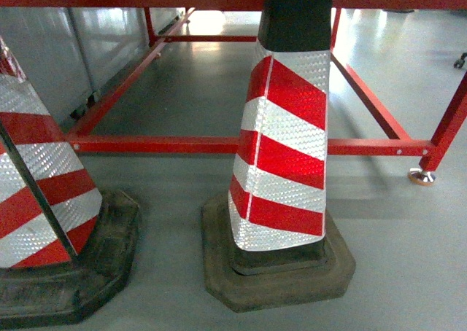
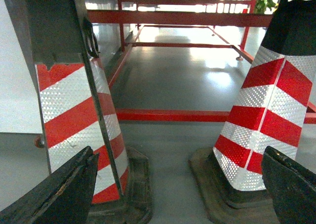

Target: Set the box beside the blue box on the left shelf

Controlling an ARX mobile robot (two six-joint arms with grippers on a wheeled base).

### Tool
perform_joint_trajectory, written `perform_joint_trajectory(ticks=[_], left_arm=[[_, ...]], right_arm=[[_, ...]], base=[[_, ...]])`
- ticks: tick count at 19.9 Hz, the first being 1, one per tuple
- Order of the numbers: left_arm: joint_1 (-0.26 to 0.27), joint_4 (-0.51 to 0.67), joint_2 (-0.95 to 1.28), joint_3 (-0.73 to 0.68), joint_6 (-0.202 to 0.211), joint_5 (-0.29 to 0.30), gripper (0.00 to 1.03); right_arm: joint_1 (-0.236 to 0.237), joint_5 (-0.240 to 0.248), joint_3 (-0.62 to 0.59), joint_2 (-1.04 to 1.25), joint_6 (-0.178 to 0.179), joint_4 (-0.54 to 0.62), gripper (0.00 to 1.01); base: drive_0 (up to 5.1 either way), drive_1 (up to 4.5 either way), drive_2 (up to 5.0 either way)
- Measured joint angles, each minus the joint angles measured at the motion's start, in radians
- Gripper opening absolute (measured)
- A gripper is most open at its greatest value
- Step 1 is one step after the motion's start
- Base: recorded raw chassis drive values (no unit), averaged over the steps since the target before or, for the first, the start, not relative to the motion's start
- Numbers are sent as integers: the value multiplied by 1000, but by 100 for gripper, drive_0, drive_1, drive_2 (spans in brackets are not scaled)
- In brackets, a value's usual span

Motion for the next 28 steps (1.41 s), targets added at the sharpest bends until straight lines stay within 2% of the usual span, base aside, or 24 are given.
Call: perform_joint_trajectory(ticks=[28], left_arm=[[0,0,0,0,1,2,98]], right_arm=[[0,2,0,0,0,0,98]], base=[[0,0,0]])
